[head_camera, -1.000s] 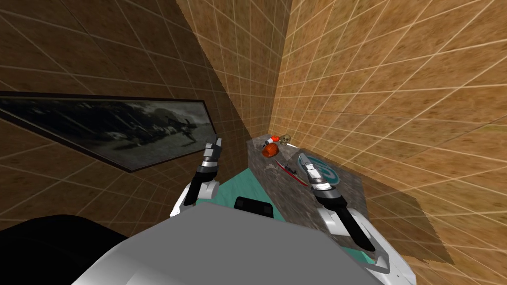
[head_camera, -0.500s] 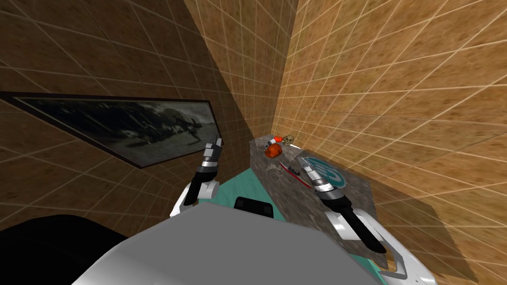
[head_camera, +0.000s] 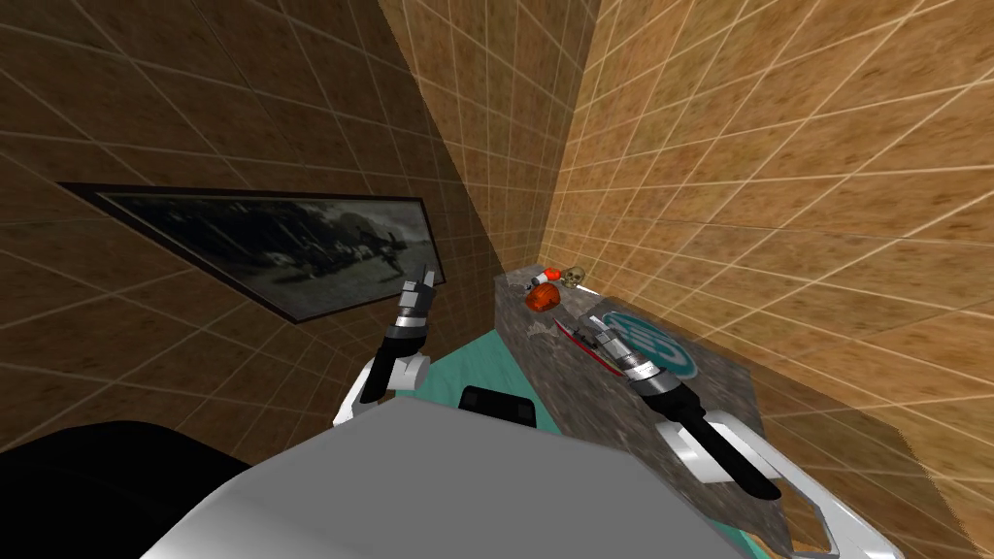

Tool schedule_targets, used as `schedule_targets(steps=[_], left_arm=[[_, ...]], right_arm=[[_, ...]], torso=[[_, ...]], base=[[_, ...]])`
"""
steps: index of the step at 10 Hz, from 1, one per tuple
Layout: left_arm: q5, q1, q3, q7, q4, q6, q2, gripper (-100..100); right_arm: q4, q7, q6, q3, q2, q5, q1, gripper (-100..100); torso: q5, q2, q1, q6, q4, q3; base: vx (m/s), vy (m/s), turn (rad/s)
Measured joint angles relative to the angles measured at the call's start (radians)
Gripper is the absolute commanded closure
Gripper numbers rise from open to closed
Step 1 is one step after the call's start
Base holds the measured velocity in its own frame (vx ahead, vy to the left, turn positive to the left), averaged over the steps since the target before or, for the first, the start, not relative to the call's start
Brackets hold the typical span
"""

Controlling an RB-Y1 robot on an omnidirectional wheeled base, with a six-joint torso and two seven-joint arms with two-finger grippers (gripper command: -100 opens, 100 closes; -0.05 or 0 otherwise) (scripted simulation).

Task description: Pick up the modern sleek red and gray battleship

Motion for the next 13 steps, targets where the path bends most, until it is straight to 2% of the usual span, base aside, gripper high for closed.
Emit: schedule_targets(steps=[4, 7, 10, 13], left_arm=[[0.000, 0.000, 0.000, 0.000, 0.000, 0.000, 0.000, 0], [0.000, 0.000, 0.000, 0.000, 0.000, 0.000, 0.000, 0], [0.000, 0.000, 0.000, 0.000, 0.000, 0.000, 0.000, 0], [0.000, 0.000, 0.000, 0.000, 0.000, 0.000, 0.000, 0]], right_arm=[[0.037, 0.011, 0.016, -0.004, -0.124, 0.020, 0.036, -100], [0.084, 0.018, 0.023, 0.002, -0.210, 0.034, 0.045, -100], [0.102, 0.019, 0.038, 0.003, -0.285, 0.043, 0.058, -100], [0.155, 0.032, 0.042, 0.013, -0.363, 0.065, 0.082, -100]], torso=[[0.000, 0.000, 0.001, 0.000, 0.000, 0.000], [0.000, 0.000, 0.000, 0.000, 0.000, 0.000], [0.000, 0.000, 0.000, 0.000, 0.000, 0.000], [0.000, -0.001, 0.000, 0.000, 0.000, 0.000]], base=[[0.003, 0.039, 0.078], [0.005, 0.031, 0.044], [0.007, 0.034, 0.083], [0.011, 0.038, 0.056]])
